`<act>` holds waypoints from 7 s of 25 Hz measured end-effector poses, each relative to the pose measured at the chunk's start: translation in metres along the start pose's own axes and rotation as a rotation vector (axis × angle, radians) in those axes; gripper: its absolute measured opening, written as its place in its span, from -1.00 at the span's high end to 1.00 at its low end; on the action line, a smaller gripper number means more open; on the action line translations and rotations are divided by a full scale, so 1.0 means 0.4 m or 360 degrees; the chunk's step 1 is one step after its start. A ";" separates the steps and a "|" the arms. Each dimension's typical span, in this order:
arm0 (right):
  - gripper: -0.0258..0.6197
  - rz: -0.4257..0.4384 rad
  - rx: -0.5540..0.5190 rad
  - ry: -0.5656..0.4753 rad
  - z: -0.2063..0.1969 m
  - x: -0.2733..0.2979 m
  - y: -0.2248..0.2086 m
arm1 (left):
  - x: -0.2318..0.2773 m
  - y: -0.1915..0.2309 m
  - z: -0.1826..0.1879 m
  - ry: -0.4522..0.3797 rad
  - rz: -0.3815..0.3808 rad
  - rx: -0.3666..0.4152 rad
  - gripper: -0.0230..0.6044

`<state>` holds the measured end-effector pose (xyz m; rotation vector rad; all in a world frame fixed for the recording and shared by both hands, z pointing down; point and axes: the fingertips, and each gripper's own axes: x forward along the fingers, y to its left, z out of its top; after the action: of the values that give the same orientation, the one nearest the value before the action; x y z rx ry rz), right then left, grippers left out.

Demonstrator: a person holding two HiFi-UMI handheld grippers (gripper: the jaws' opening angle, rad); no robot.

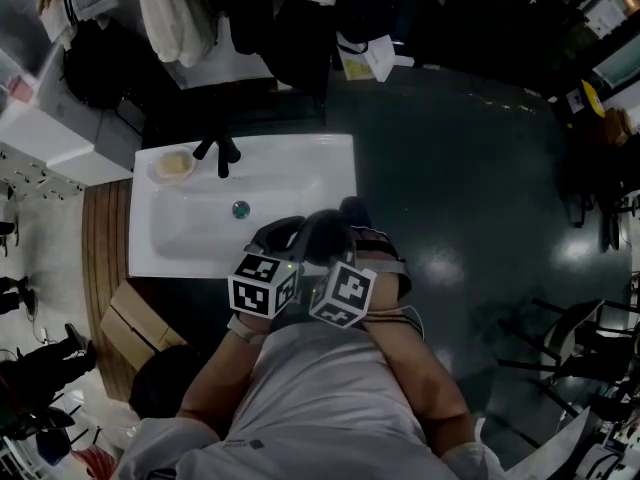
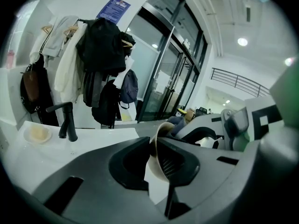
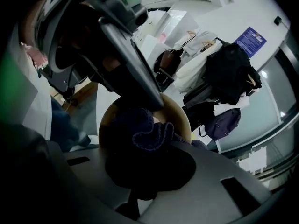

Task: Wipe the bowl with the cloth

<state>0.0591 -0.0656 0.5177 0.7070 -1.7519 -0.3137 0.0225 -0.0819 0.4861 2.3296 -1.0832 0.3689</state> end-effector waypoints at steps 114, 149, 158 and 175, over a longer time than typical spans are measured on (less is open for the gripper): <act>0.78 0.0466 0.0457 -0.1403 0.372 -0.177 -0.065 | -0.267 0.362 0.170 -0.0614 0.0246 -0.0773 0.86; 0.78 0.0693 0.0627 -0.1382 0.397 -0.113 0.026 | -0.209 0.199 0.170 -0.0443 -0.0455 -0.0925 0.85; 0.78 0.0674 0.0572 -0.1352 0.394 -0.101 0.040 | -0.212 0.183 0.147 -0.0304 -0.0603 -0.0927 0.85; 0.78 0.0650 0.0575 -0.1368 0.402 -0.108 0.034 | -0.273 0.141 0.120 -0.0222 -0.0986 -0.0897 0.85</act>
<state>-0.0896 -0.0523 0.4430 0.4600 -2.7643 0.0023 -0.0896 -0.0716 0.4175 2.0443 -0.3924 -0.3021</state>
